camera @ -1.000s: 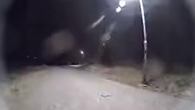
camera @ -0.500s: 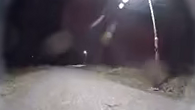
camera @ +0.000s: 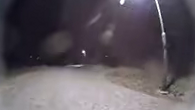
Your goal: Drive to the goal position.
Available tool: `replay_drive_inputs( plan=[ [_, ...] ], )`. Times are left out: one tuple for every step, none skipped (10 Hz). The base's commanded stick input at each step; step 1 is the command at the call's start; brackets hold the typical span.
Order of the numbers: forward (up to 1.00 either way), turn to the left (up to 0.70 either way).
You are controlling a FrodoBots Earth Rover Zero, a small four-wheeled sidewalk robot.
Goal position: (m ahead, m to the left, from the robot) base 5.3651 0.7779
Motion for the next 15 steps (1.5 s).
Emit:
replay_drive_inputs(
  plan=[
    [1.0, 0.24],
    [1.0, 0.27],
    [1.0, 0.3],
    [1.0, 0.32],
    [1.0, 0.35],
    [1.0, 0.35],
    [1.0, 0.36],
    [1.0, 0.36],
    [1.0, 0.36],
    [1.0, 0.36],
    [1.0, 0.36],
    [1.0, 0.36],
    [1.0, 0.36],
    [1.0, 0.36],
    [1.0, 0.36]
  ],
)
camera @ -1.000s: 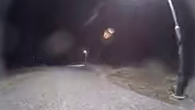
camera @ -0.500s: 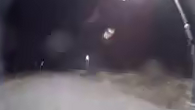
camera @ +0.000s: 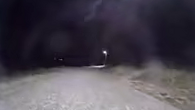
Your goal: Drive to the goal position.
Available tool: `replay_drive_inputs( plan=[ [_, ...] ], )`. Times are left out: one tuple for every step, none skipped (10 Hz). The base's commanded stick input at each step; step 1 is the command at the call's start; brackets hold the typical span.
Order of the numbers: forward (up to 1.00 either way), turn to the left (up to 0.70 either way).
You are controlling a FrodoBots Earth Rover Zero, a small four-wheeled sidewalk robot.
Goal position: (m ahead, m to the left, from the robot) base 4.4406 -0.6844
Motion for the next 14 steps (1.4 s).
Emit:
replay_drive_inputs(
  plan=[
    [1.0, 0.36],
    [1.0, 0.36],
    [1.0, 0.3],
    [1.0, 0.07],
    [1.0, 0.0],
    [1.0, 0.0],
    [1.0, 0.0],
    [1.0, 0.0],
    [1.0, 0.0],
    [1.0, -0.01],
    [1.0, -0.02],
    [1.0, -0.02],
    [1.0, 0.0],
    [1.0, 0.0]
  ],
)
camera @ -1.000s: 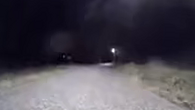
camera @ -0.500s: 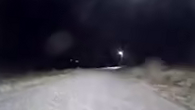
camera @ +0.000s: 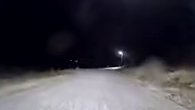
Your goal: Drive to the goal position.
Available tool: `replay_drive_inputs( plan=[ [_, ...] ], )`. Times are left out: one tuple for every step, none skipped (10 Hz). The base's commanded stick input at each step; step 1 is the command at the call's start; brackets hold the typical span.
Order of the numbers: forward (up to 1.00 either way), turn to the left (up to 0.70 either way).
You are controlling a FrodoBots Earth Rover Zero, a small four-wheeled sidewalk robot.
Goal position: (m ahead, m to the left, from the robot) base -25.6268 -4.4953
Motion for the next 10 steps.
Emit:
replay_drive_inputs(
  plan=[
    [1.0, 0.0],
    [1.0, 0.0],
    [1.0, -0.01],
    [1.0, -0.03],
    [1.0, -0.02],
    [1.0, 0.05],
    [1.0, 0.14],
    [1.0, 0.23],
    [1.0, 0.2],
    [1.0, 0.11]
  ],
)
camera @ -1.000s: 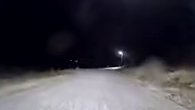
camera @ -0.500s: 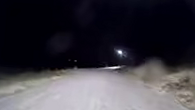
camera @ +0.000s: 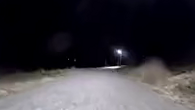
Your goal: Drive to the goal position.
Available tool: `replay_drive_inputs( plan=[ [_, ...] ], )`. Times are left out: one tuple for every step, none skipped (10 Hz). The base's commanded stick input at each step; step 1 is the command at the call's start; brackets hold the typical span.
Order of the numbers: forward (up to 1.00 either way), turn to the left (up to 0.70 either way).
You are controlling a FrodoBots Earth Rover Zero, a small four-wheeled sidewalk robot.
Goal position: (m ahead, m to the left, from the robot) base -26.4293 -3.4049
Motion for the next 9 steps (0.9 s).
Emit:
replay_drive_inputs(
  plan=[
    [1.0, 0.14],
    [1.0, 0.2],
    [1.0, 0.28],
    [1.0, 0.24],
    [1.0, 0.1],
    [1.0, 0.14],
    [1.0, 0.18],
    [1.0, 0.15],
    [1.0, 0.12]
  ],
)
